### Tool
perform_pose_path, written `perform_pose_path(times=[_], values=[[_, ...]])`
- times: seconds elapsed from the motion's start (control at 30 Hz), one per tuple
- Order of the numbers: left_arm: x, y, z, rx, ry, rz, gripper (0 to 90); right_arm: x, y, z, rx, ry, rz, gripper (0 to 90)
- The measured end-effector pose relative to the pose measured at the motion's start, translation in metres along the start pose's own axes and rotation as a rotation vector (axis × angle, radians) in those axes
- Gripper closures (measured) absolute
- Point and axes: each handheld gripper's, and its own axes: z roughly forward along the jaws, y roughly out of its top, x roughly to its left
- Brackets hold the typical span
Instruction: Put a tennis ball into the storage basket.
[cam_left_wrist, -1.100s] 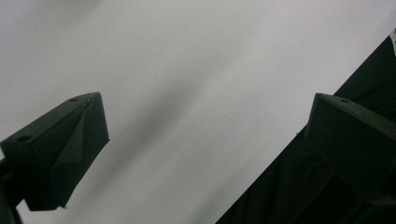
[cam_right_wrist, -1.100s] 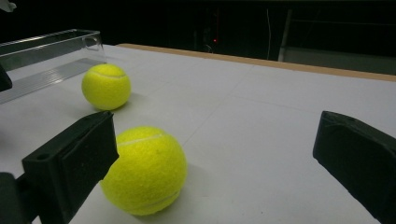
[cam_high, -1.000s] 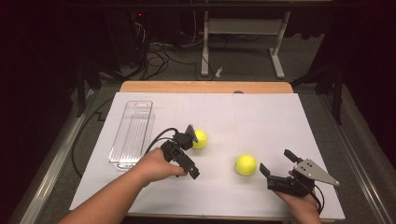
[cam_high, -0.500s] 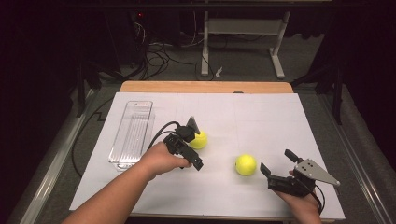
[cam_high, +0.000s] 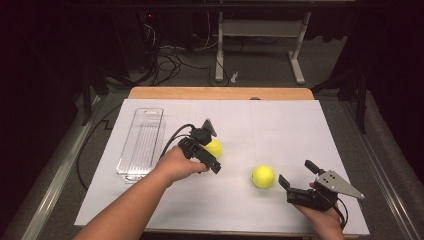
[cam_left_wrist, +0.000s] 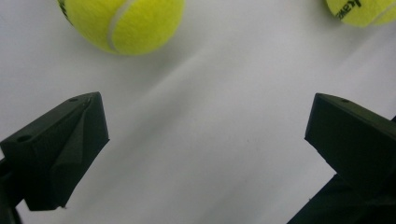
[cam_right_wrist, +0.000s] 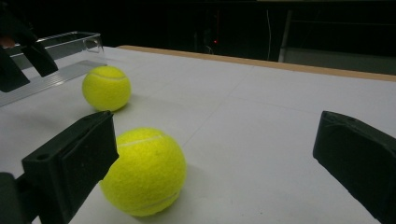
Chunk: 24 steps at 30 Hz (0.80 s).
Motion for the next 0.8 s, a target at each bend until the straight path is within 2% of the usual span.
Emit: perform_pose_path(times=[0.2,0.33,0.5,0.67,0.8], values=[[0.006,0.007,-0.002,-0.023,0.017,-0.015,0.5,0.0,0.0,0.0,-0.001,0.001,0.001,0.5],[0.014,0.011,0.001,-0.044,0.001,-0.049,0.6,0.0,0.0,0.0,-0.002,0.001,0.001,0.5],[0.021,0.014,0.006,-0.065,-0.005,-0.055,0.6,-0.001,0.0,0.0,-0.001,0.002,0.005,0.5],[0.024,0.018,0.011,-0.043,0.005,-0.061,0.6,0.0,-0.001,0.0,0.001,0.004,0.005,0.5],[0.027,0.023,0.01,-0.052,0.012,-0.062,0.6,0.0,-0.001,0.0,0.0,0.003,0.006,0.5]])
